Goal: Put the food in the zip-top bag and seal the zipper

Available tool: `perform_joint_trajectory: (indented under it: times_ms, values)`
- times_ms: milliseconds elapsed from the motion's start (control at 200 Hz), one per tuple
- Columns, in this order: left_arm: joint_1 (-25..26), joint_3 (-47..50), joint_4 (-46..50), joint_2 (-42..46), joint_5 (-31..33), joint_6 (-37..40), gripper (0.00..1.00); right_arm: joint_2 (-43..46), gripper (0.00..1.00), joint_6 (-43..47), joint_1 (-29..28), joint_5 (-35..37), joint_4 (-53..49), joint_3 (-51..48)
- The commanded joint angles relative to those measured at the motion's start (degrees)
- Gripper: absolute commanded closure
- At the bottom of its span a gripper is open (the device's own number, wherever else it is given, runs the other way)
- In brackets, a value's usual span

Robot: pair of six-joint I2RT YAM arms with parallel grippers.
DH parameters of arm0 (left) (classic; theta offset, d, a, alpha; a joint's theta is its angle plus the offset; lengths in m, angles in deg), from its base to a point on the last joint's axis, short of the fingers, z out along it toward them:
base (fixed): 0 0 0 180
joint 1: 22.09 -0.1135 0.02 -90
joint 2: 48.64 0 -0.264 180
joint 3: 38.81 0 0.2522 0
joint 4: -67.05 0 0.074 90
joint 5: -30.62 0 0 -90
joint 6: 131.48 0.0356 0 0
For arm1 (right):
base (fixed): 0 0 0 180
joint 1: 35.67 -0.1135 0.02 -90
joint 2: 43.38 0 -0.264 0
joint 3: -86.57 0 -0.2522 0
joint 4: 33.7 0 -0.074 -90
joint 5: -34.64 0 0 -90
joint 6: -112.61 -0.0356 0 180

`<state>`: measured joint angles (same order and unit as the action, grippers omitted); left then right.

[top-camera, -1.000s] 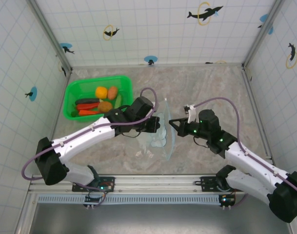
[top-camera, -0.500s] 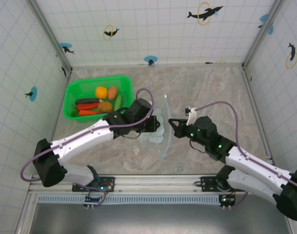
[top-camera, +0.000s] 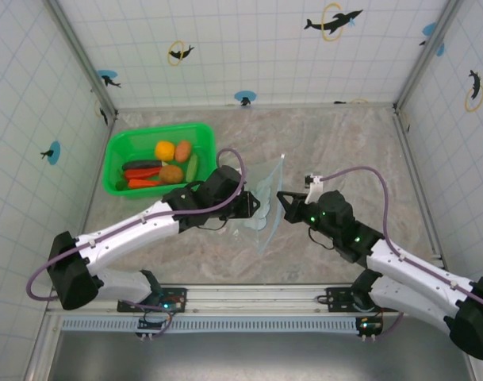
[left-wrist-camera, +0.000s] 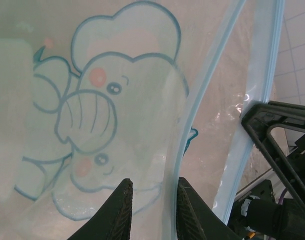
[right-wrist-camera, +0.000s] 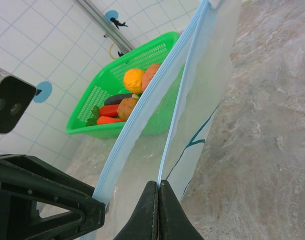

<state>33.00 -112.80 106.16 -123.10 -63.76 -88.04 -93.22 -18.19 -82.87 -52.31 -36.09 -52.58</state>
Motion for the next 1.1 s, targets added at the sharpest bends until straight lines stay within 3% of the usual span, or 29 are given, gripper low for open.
perform_joint_trajectory:
  times_ms: [0,265,560,826,891,1016,1091]
  values:
    - [0.3,0.7,-0.7,0.8,2.7,0.5,0.74,0.7,1.00,-1.4,-0.2,0.7,3.6,-1.6]
    - [0.3,2.1,-3.7,0.8,3.9,2.2,0.85,0.3,1.00,-2.5,-0.2,-0.4,5.1,-2.7]
    - [0.2,3.0,-7.0,0.6,2.9,3.5,0.78,-0.2,1.00,-2.4,-0.2,-1.1,5.0,-2.7]
    - [0.3,3.5,-7.0,-0.9,2.0,4.1,0.79,-1.0,1.00,-2.8,-0.2,-1.6,6.0,-2.8]
    - [0.2,3.8,-7.0,-0.8,2.3,4.1,0.82,-1.0,1.00,-2.7,-0.2,-1.6,6.0,-2.8]
    - [0.3,3.8,-6.9,-0.4,3.3,4.4,1.00,-1.3,1.00,-2.6,-0.1,-1.3,5.8,-2.9]
    - [0.3,4.5,-6.9,-0.2,3.7,4.6,1.00,-1.7,1.00,-2.5,0.0,-1.5,5.7,-2.8]
